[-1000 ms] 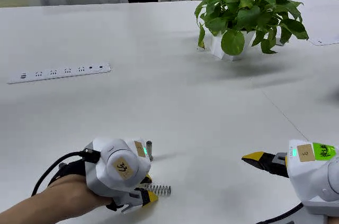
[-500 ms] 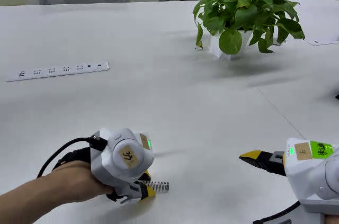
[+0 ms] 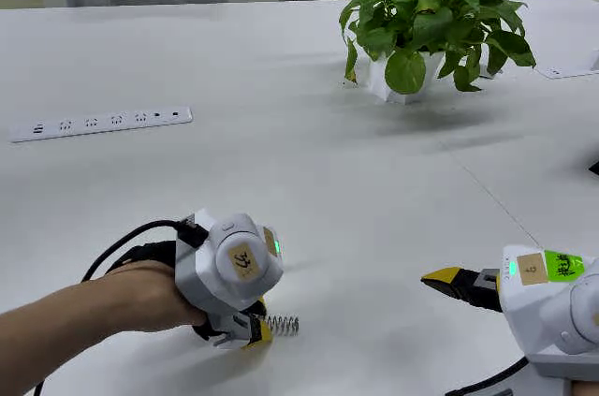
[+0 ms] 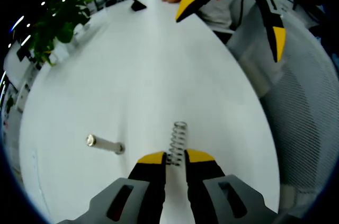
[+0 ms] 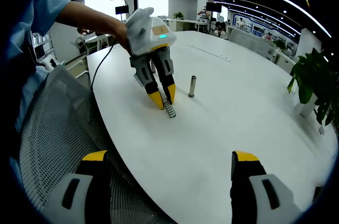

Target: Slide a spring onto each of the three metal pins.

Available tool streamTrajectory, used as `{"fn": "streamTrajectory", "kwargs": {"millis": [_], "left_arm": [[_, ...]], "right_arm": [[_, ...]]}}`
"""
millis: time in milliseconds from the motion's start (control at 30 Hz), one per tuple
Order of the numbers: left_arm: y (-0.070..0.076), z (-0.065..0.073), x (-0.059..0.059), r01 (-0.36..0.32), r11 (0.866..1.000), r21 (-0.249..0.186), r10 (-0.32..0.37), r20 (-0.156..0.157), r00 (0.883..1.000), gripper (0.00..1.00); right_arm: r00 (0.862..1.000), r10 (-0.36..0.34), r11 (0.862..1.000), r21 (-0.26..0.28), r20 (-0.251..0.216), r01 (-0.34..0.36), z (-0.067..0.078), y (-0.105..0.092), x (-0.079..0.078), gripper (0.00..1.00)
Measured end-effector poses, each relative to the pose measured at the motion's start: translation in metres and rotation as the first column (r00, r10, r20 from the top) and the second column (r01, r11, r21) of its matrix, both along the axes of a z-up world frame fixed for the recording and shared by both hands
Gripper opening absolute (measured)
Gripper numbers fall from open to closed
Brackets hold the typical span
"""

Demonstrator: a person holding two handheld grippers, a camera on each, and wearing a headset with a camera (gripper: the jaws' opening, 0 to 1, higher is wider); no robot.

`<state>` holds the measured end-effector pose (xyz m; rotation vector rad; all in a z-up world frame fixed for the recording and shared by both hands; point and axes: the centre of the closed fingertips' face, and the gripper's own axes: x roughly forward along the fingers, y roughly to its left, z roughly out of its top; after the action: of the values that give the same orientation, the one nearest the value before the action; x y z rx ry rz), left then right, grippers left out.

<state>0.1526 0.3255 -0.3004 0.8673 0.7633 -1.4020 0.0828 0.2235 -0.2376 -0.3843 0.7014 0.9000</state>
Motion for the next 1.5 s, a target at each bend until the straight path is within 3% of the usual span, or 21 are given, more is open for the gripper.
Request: {"fn": "streamTrajectory", "kwargs": {"millis": [400, 700, 833, 933, 1100, 1167, 1200, 1333, 1500], "left_arm": [[0.001, 0.001, 0.0, -0.014, 1.0, 0.001, 0.014, 0.025, 1.0, 0.11], [0.004, 0.001, 0.001, -0.108, 0.992, -0.072, 0.11, 0.025, 0.994, 0.1], [0.004, 0.005, -0.004, -0.14, 0.984, -0.109, 0.143, 0.018, 0.99, 0.1], [0.0, 0.016, -0.012, -0.19, 0.965, -0.182, 0.193, -0.005, 0.981, 0.1], [0.003, 0.03, -0.023, -0.226, 0.943, -0.246, 0.232, -0.005, 0.973, 0.1], [0.005, 0.037, -0.024, -0.25, 0.929, -0.275, 0.259, -0.003, 0.966, 0.1], [0.006, 0.041, -0.025, -0.273, 0.915, -0.298, 0.282, -0.012, 0.959, 0.1], [0.01, 0.054, -0.029, -0.306, 0.884, -0.353, 0.322, -0.013, 0.947, 0.1], [0.013, 0.068, -0.037, -0.314, 0.861, -0.401, 0.342, -0.002, 0.94, 0.1]], "right_arm": [[1.0, 0.011, 1.0, 0.009, 0.0, -0.011, -0.001, 0.007, 0.0, 0.95], [1.0, 0.003, 1.0, 0.028, 0.004, -0.004, 0.002, 0.009, 0.003, 0.94], [1.0, -0.002, 0.999, 0.043, 0.01, 0.001, 0.006, 0.01, 0.005, 0.93], [1.0, 0.001, 0.998, 0.063, 0.017, -0.002, 0.01, 0.015, 0.008, 0.92], [1.0, 0.023, 0.995, 0.101, 0.005, -0.023, 0.017, 0.027, 0.008, 0.88], [0.999, 0.039, 0.99, 0.138, -0.01, -0.037, 0.023, 0.036, 0.006, 0.85], [0.999, 0.049, 0.988, 0.149, -0.02, -0.046, 0.026, 0.039, 0.005, 0.81], [0.997, 0.079, 0.983, 0.167, -0.025, -0.074, 0.035, 0.049, 0.006, 0.75], [0.992, 0.128, 0.979, 0.163, -0.017, -0.124, 0.045, 0.057, 0.01, 0.71]]}}
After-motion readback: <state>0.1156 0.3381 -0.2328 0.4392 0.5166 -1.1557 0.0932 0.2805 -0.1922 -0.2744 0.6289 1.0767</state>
